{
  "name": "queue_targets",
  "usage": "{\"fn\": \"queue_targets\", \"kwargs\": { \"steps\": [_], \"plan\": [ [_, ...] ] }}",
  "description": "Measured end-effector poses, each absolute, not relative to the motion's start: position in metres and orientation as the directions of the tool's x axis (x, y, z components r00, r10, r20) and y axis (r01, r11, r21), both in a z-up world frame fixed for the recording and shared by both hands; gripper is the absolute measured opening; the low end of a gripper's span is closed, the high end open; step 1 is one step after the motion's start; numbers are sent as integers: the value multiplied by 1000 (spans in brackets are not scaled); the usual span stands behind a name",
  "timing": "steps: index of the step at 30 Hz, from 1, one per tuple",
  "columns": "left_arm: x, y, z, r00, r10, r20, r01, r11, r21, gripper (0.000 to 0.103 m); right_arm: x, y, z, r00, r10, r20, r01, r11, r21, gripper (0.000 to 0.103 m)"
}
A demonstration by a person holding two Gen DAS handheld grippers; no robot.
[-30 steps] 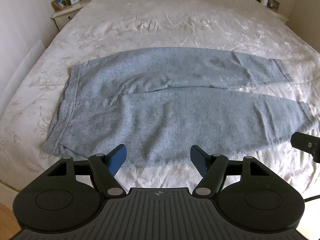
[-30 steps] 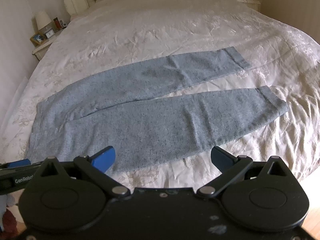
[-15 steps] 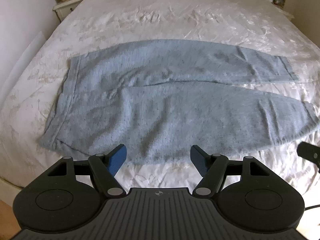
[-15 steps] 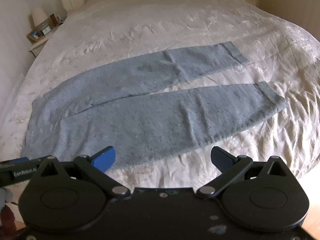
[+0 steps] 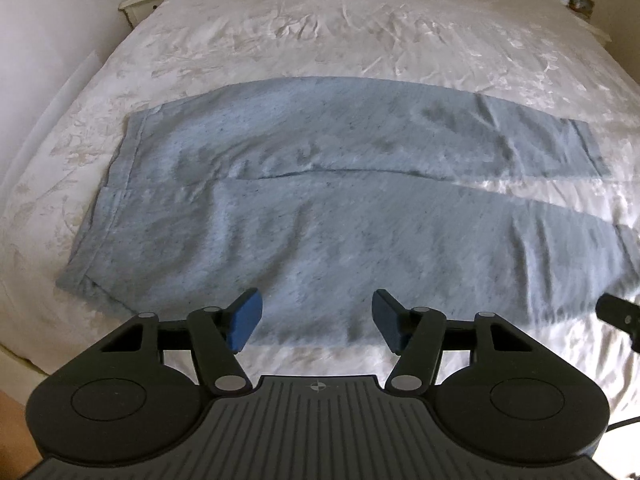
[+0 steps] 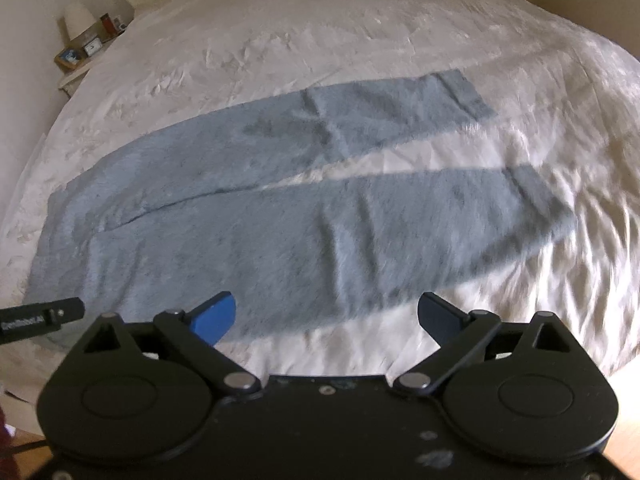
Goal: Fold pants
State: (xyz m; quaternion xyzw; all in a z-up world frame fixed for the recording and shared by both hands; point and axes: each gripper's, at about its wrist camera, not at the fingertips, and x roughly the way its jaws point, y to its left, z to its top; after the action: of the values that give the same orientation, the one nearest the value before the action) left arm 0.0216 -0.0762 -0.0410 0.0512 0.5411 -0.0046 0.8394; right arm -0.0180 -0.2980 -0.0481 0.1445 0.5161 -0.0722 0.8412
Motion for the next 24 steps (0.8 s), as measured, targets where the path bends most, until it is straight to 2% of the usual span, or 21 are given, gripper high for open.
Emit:
{"fn": "queue_targets", "kwargs": {
  "steps": [6, 9, 13, 15, 17, 20, 24],
  "plan": [
    [42, -108, -41, 420, 102, -902, 27, 992, 125, 59, 22, -351, -63, 493, 64, -867, 238, 950, 205, 102],
    [53, -119, -39, 417, 125, -900, 16, 989, 145, 58, 42, -373, -66, 526, 66, -848, 213, 955, 207, 98],
    [66, -128, -36, 428, 152, -891, 0, 986, 169, 57, 67, -395, -57, 615, 35, -788, 146, 977, 158, 97],
    [73, -130, -34, 429, 153, -890, -10, 986, 164, 57, 78, -404, -48, 686, 12, -728, 99, 989, 110, 97],
    [80, -132, -33, 428, 149, -891, -17, 987, 157, 57, 89, -411, -42, 740, -2, -673, 62, 996, 66, 103],
    [91, -135, -33, 429, 151, -891, -19, 987, 158, 57, 107, -421, -37, 794, -34, -606, 52, 999, 12, 103],
    [105, -140, -35, 428, 144, -892, -6, 988, 157, 57, 135, -424, -44, 800, -59, -597, 29, 998, -60, 103]
  ]
}}
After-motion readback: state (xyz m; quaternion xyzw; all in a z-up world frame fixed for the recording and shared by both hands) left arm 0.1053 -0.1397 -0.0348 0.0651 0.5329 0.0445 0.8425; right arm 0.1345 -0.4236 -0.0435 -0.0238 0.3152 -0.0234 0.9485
